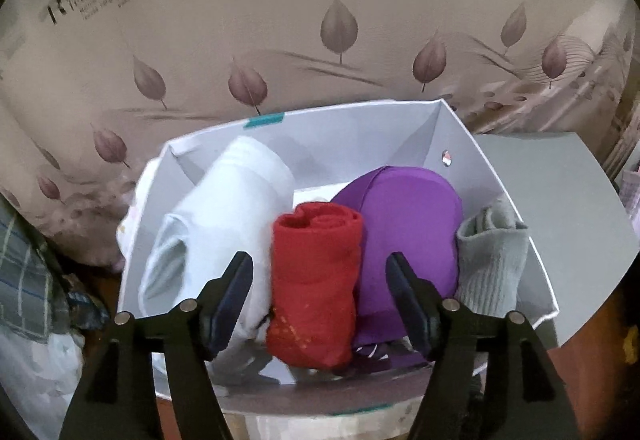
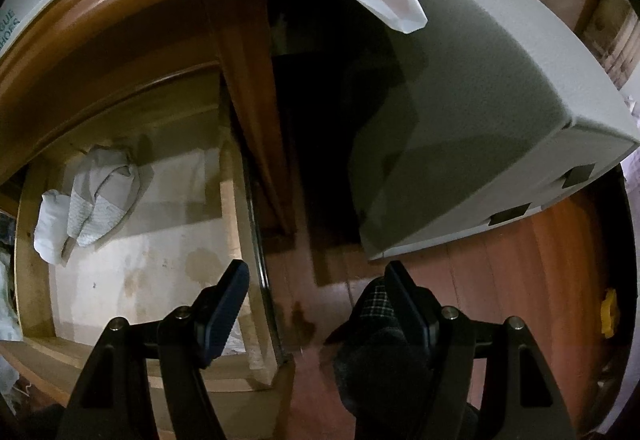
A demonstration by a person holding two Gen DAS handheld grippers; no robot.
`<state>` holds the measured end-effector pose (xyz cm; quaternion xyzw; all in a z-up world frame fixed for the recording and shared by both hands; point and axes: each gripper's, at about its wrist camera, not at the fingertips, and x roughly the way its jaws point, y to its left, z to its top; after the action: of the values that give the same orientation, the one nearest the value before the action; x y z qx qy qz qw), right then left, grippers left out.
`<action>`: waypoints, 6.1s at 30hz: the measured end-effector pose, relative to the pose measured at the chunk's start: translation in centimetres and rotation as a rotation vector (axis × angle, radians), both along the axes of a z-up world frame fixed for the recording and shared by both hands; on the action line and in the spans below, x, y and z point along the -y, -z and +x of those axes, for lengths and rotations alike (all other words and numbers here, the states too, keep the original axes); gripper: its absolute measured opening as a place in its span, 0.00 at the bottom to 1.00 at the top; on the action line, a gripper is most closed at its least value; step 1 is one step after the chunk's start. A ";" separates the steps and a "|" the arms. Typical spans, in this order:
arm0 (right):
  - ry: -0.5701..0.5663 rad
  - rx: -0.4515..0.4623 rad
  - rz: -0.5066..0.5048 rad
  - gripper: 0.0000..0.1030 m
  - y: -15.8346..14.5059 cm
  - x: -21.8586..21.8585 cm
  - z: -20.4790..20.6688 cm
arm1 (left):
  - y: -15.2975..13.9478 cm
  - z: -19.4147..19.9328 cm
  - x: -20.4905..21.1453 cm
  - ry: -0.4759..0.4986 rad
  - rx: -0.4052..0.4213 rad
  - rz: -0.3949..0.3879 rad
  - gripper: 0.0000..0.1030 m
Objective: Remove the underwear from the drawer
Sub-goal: 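Withdraw the left gripper from the box back over the drawer, then lower the left gripper into the drawer and grasp the white sock, then lift the white sock out of the drawer with the left gripper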
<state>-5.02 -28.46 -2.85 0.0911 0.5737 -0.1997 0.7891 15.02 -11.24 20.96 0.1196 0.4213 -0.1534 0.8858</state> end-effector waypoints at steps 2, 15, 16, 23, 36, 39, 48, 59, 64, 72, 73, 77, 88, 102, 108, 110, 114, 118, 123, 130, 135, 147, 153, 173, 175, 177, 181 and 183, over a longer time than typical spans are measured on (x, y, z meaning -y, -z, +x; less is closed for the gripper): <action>0.004 0.000 0.001 0.70 0.1 0.0 0.0 | -0.5 -0.6 -0.3 0.002 0.014 0.002 0.65; -0.013 -0.003 -0.027 0.70 0.1 -0.2 0.0 | -4.1 -6.8 -5.4 -0.014 0.126 -0.030 0.69; -0.015 -0.004 -0.030 0.70 0.1 -0.2 0.0 | -4.2 -7.4 -6.1 -0.015 0.132 -0.036 0.70; -0.024 0.032 -0.064 0.70 -0.7 -0.4 -0.2 | -2.7 -11.2 -11.3 -0.052 0.136 -0.004 0.73; -0.219 0.230 -0.044 0.70 -3.8 -3.8 0.1 | 12.5 -13.8 -18.0 -0.175 -0.104 0.050 0.73; -0.268 0.260 -0.016 0.70 -4.2 -4.4 0.1 | 15.4 -13.4 -18.2 -0.172 -0.151 0.062 0.73; -0.324 0.290 0.009 0.70 -4.5 -5.3 0.1 | 20.6 -11.3 -16.1 -0.037 -0.182 0.198 0.73; -0.343 0.262 0.009 0.70 -3.7 -6.2 0.3 | 24.8 -9.8 -13.2 0.192 -0.202 0.375 0.54; -0.339 0.260 0.031 0.70 -3.8 -6.3 0.4 | 27.0 -9.0 -12.1 0.279 -0.238 0.404 0.40; -0.334 0.261 0.046 0.70 -3.9 -6.3 0.3 | 29.6 -7.9 -10.1 0.385 -0.262 0.462 0.45; -0.336 0.258 0.044 0.70 -3.8 -6.3 0.2 | 30.0 -7.8 -9.9 0.394 -0.276 0.459 0.46; -0.343 0.255 0.057 0.70 -3.9 -6.5 0.3 | 30.9 -7.3 -9.4 0.419 -0.263 0.498 0.45; -0.339 0.232 0.100 0.70 -3.5 -6.6 0.3 | 33.0 -6.6 -8.9 0.467 -0.229 0.581 0.55; -0.366 0.233 0.101 0.70 -2.8 -6.9 0.5 | 33.9 -8.0 -10.3 0.455 -0.193 0.668 0.58; -0.373 0.216 0.108 0.70 -2.7 -7.1 0.6 | 34.7 -7.1 -9.1 0.438 -0.164 0.668 0.61; -0.375 0.212 0.116 0.70 -2.7 -7.2 0.6 | 35.2 -6.6 -8.6 0.434 -0.169 0.698 0.62; -0.371 0.209 0.123 0.70 -2.7 -7.2 0.6 | 36.2 -6.7 -8.4 0.424 -0.143 0.780 0.32; -0.370 0.201 0.126 0.70 -2.5 -7.1 0.5 | 35.3 -6.0 -8.9 0.405 -0.182 0.732 0.21; -0.371 0.200 0.129 0.70 -2.5 -7.2 0.6 | 34.2 -8.0 -9.0 0.514 -0.317 0.661 0.21; -0.373 0.196 0.128 0.70 -2.4 -7.1 0.5 | 33.4 -8.3 -9.2 0.535 -0.405 0.621 0.40; -0.373 0.194 0.127 0.70 -2.3 -7.2 0.6 | 31.5 -8.3 -7.0 0.518 -0.335 0.605 0.70; -0.376 0.178 0.137 0.70 -2.1 -7.0 0.8 | 34.3 -7.2 -5.0 0.505 -0.359 0.658 0.58; -0.382 0.172 0.131 0.70 -2.0 -7.0 0.9 | 33.1 -7.6 -4.9 0.486 -0.386 0.607 0.38; -0.616 0.232 0.088 0.70 -2.6 -11.1 0.6 | 19.0 -12.2 -13.2 -0.052 -0.112 0.132 0.38; -0.639 0.179 0.105 0.70 -2.1 -11.5 1.2 | 18.3 -12.1 -15.2 -0.146 -0.130 0.041 0.38; -0.618 0.132 0.113 0.70 -1.5 -11.9 2.1 | 19.1 -11.4 -17.5 -0.184 -0.118 0.031 0.38; -0.694 0.055 0.070 0.70 -0.6 -14.8 4.4 | 18.7 -11.6 -19.7 -0.267 -0.065 0.065 0.38; -0.786 0.047 -0.022 0.70 -0.4 -16.4 4.8 | 18.4 -11.5 -20.4 -0.290 -0.057 0.061 0.38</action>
<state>-0.24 -12.07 -2.40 -0.1395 0.5444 0.1139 0.8193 3.52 9.19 2.59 0.0801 0.4637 -0.0145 0.8823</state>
